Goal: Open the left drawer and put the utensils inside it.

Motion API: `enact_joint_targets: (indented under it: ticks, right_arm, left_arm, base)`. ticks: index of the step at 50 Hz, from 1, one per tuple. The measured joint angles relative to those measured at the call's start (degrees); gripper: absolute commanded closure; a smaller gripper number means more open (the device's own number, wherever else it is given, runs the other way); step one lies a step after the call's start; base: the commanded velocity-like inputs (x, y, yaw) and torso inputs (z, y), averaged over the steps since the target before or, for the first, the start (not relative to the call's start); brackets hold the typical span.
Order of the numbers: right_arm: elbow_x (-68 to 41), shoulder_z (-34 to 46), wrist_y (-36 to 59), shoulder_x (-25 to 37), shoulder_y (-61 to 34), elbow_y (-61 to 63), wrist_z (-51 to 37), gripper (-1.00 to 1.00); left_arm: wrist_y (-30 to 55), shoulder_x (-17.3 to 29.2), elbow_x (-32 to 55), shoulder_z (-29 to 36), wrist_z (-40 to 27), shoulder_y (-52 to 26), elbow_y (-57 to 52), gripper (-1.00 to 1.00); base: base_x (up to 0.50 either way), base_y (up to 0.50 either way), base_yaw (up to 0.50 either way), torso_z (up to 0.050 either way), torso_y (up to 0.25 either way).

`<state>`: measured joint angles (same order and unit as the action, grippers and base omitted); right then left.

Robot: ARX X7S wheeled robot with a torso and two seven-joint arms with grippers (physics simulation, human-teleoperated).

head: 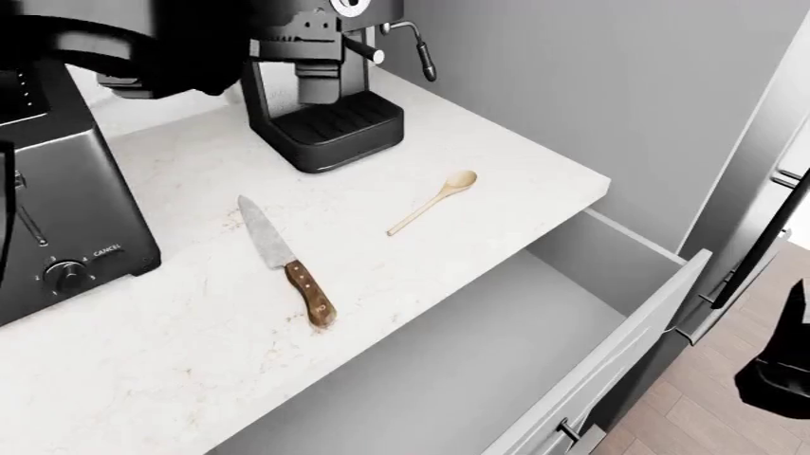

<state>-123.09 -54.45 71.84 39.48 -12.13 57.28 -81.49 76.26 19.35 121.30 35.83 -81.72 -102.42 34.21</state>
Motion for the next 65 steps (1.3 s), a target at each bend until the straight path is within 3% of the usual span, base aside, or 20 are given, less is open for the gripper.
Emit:
enact_joint_targets:
  ticks: [12, 32, 65]
  right_arm:
    - [1.0, -1.0, 1.5, -1.7, 0.2, -0.4, 1.7, -1.0]
    - [3.2, -2.6, 4.2, -4.6, 0.6, -0.9, 4.8, -1.0]
    - [6.3, -6.4, 8.1, -8.6, 1.3, -1.4, 10.2, -1.0]
  left_arm:
    - [-5.1, -1.6, 1.1, 2.4, 0.9, 1.4, 6.8, -1.0]
    - [-10.1, -0.2, 8.3, 8.7, -4.6, 8.4, 0.8, -1.0]
    - [-13.7, -0.7, -0.3, 16.1, 6.7, 20.3, 2.1, -1.0]
  base:
    - [0.0, 0.0, 0.0, 0.0, 0.0]
    - [0.0, 0.0, 0.0, 0.0, 0.0]
    - [0.0, 0.0, 0.0, 0.0, 0.0]
